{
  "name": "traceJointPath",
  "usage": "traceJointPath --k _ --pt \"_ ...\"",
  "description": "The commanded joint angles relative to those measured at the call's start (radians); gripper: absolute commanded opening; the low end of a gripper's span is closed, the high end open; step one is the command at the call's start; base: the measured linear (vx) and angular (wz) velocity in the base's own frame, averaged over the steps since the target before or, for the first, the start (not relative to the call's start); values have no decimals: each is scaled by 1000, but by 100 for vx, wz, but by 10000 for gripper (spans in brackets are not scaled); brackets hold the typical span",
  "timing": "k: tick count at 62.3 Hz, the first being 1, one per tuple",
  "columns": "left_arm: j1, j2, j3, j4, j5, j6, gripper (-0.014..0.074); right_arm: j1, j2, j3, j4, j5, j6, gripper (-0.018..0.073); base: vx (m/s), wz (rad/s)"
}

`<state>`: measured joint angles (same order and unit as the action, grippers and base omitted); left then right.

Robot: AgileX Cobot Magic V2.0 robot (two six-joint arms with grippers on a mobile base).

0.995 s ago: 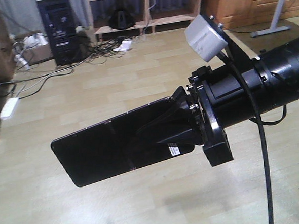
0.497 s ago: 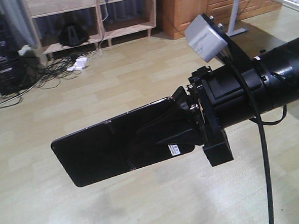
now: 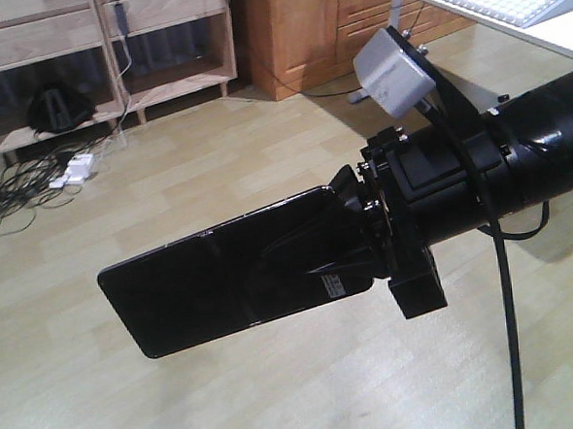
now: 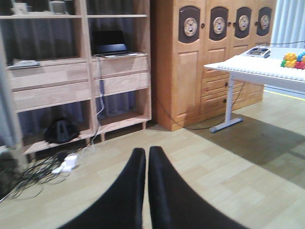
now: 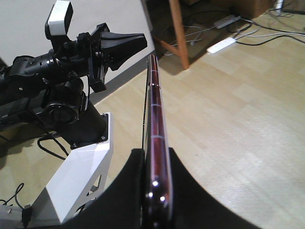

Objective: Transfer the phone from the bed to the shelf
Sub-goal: 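Hold the phone in the right gripper while the base drives to the shelf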

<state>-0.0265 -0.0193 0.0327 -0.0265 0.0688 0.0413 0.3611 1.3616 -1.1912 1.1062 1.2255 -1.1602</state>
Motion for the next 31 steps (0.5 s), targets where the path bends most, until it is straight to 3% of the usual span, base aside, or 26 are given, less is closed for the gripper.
traceJointPath --k 1,31 --pt "2 -6 -24 -11 -75 -9 1 -3 -33 -27 83 60 -2 -3 51 -23" --pt "2 -6 -24 -11 -75 -9 1 -3 -33 -27 83 55 -2 -3 51 -20"
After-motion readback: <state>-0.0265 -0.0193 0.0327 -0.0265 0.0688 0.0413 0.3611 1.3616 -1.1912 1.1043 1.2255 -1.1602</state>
